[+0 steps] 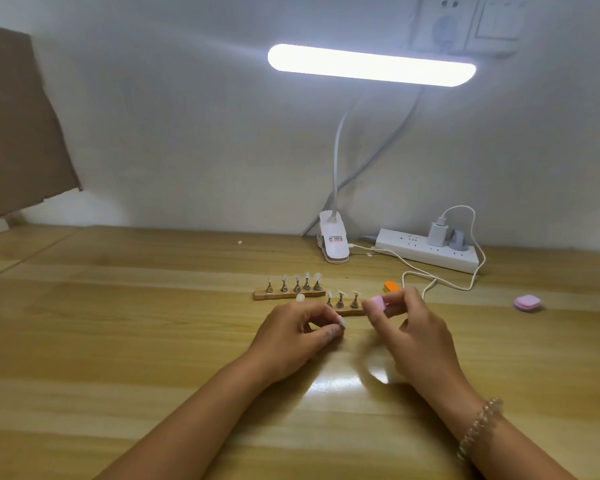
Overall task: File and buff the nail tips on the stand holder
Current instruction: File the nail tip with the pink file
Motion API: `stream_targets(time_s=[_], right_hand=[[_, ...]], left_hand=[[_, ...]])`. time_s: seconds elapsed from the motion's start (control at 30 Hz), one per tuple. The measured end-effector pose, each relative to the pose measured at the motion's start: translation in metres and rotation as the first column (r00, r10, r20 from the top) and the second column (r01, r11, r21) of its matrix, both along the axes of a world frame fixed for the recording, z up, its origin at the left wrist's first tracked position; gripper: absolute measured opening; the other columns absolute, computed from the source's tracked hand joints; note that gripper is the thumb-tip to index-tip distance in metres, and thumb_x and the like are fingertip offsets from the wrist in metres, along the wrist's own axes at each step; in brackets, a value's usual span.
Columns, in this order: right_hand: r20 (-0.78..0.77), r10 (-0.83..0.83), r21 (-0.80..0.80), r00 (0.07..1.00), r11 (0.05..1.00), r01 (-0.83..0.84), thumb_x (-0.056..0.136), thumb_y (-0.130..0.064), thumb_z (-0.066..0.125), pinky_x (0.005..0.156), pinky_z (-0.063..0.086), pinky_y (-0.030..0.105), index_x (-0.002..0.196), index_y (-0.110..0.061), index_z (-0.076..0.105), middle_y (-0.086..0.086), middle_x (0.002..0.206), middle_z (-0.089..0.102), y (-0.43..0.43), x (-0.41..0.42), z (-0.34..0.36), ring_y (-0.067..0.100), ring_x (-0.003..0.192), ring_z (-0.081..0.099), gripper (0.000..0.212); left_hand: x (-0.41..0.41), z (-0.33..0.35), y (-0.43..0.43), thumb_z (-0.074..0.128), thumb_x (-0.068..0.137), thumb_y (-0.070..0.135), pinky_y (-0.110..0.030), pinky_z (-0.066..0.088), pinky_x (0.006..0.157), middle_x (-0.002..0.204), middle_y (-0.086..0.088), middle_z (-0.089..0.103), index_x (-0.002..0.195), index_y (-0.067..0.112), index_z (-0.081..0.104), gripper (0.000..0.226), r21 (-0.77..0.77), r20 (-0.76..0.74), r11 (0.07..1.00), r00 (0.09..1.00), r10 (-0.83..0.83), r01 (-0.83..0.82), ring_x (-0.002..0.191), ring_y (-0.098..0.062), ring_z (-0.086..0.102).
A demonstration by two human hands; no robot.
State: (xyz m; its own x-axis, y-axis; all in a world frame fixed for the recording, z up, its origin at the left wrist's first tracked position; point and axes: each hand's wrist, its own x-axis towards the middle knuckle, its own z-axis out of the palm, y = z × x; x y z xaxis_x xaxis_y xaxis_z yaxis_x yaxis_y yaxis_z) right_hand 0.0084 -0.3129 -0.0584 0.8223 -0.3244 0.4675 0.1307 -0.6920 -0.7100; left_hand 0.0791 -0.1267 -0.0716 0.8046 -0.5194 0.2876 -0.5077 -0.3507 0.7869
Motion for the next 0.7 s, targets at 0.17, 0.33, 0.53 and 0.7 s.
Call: stream_targets(time_s=[0.17, 0.33, 0.53, 0.7], right_hand=[[-0.065, 0.187, -0.202, 0.98, 0.959, -0.197, 0.078, -0.061, 0.061, 0.056, 0.035, 0.021, 0.096, -0.034, 0.053, -0.024, 0.092, 0.066, 0.016, -0.01, -0.002, -0.005, 0.058, 0.052, 0.033], [-0.055, 0.095, -0.287, 0.994, 0.952, -0.107, 0.078, -0.066, 0.058, 0.057, 0.039, 0.025, 0.092, -0.033, 0.051, -0.023, 0.088, 0.062, 0.014, -0.007, 0.0, 0.001, 0.06, 0.051, 0.036], [-0.032, 0.054, -0.169, 0.998, 0.984, -0.059, 0.075, -0.059, 0.069, 0.06, 0.044, 0.029, 0.09, -0.031, 0.051, -0.018, 0.085, 0.065, 0.01, -0.004, 0.0, 0.0, 0.062, 0.054, 0.036], [0.016, 0.037, -0.057, 0.999, 0.998, -0.036, 0.068, -0.066, 0.067, 0.06, 0.041, 0.026, 0.09, -0.031, 0.049, -0.015, 0.079, 0.063, 0.006, -0.006, -0.002, 0.0, 0.067, 0.055, 0.045]], left_hand=[[0.0, 0.001, 0.001, 0.067, 0.088, 0.02, -0.029, 0.049, 0.061, 0.091, 0.014, 0.074, 0.092, 0.031, 0.073, 0.013, 0.029, 0.024, 0.999, 0.999, -0.026, 0.025, 0.054, -0.001, 0.055], [0.001, 0.002, 0.0, 0.069, 0.089, 0.021, -0.03, 0.049, 0.063, 0.092, 0.016, 0.074, 0.09, 0.037, 0.073, 0.016, 0.05, 0.021, 0.999, 1.0, -0.016, 0.015, 0.054, 0.001, 0.055], [0.001, 0.001, 0.0, 0.07, 0.091, 0.026, -0.023, 0.041, 0.064, 0.093, 0.021, 0.072, 0.094, 0.036, 0.074, 0.011, 0.048, 0.028, 0.999, 1.0, -0.003, 0.002, 0.057, 0.008, 0.053], [0.001, 0.001, 0.0, 0.066, 0.094, 0.026, -0.016, 0.034, 0.059, 0.086, 0.027, 0.068, 0.093, 0.039, 0.072, 0.014, 0.057, 0.058, 0.998, 0.998, 0.014, -0.017, 0.055, 0.008, 0.05]])
